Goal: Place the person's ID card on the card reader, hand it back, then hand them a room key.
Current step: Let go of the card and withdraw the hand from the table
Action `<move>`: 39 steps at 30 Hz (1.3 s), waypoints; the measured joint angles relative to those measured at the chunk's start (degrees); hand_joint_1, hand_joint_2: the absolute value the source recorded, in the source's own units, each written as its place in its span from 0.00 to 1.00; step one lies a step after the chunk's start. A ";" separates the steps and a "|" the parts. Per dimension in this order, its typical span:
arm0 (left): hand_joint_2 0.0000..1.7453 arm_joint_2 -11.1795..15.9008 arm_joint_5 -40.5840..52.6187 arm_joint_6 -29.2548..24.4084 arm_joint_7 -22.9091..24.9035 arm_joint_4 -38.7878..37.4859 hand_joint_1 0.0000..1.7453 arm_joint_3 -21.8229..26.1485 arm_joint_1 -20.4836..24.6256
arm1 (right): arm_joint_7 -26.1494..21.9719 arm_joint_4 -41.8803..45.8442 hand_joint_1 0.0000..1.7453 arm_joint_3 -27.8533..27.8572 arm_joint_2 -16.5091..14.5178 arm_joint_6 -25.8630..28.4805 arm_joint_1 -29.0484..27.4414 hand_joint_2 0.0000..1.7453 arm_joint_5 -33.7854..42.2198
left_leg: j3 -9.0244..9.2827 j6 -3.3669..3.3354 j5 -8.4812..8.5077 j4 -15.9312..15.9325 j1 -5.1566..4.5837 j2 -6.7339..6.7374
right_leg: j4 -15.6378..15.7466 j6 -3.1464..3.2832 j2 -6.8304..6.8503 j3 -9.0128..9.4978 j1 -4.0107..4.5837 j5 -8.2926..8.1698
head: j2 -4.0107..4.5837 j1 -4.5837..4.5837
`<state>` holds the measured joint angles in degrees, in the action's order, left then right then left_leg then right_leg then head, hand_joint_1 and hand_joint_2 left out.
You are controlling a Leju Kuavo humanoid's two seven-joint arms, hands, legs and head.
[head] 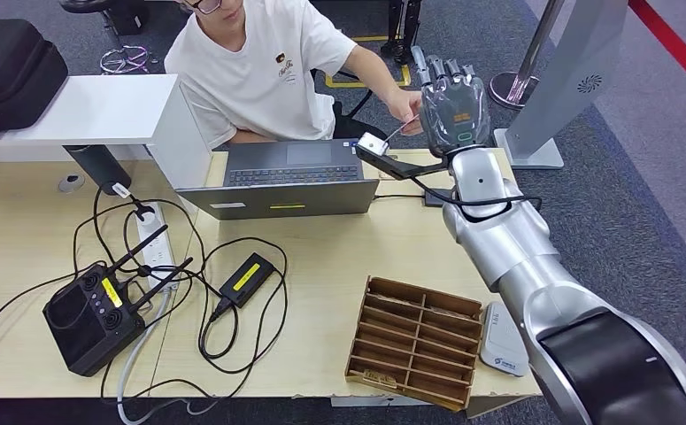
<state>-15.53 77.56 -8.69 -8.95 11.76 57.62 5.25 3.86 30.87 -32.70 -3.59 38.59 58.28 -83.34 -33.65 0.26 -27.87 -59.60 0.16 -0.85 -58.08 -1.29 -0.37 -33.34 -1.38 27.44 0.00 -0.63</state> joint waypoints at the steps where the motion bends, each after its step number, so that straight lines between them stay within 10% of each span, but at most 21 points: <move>1: 1.00 -0.01 0.00 -0.09 0.07 0.00 0.00 -0.01 0.00 | 0.03 -0.09 0.00 0.08 0.11 0.04 -0.10 1.00 0.03 | 0.00 0.00 0.00 0.00 0.00 0.00 | 0.00 0.00 0.00 0.00 0.00 0.00 | 0.00 0.00; 14: 1.00 0.45 -1.78 0.43 0.28 0.00 0.00 0.04 -0.21 | 1.26 0.44 0.00 3.90 6.58 -0.79 -1.07 1.00 0.96 | -0.01 -0.01 0.00 -0.04 -0.01 -0.02 | 0.04 -0.01 0.01 0.00 -0.01 -0.01 | 0.00 0.00; 25: 1.00 1.63 -5.61 -1.27 -0.40 0.00 0.00 2.29 -0.91 | -1.44 4.17 0.00 11.92 24.43 -0.79 -6.26 1.00 5.43 | -0.14 -0.10 -0.06 -0.13 -0.04 -0.49 | 0.18 -0.08 0.46 0.07 -0.01 0.02 | 0.00 0.01; 33: 1.00 2.31 -8.67 -2.80 1.93 0.00 0.00 5.29 -1.17 | -1.98 7.07 0.00 24.81 39.20 -0.18 -22.70 1.00 11.83 | -0.15 -0.32 -0.22 -0.16 -0.03 -1.02 | 0.31 -0.29 0.99 0.29 0.01 0.24 | 0.00 -0.01; 39: 1.00 2.73 -9.50 -4.31 4.33 0.00 0.00 7.26 -1.27 | -2.48 7.84 0.00 40.51 44.65 1.09 -41.24 1.00 12.59 | -0.14 -0.43 -0.41 -0.11 -0.04 -1.06 | 0.31 -0.35 1.06 0.35 0.00 0.42 | 0.00 -0.02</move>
<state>-12.80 68.06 -13.01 -4.62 11.76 64.88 3.98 1.39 38.70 7.81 41.06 39.68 17.03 -70.75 -33.79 -0.17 -28.28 -59.70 0.12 -1.91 -57.76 -1.64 0.69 -32.98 -1.38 27.86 0.00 -0.64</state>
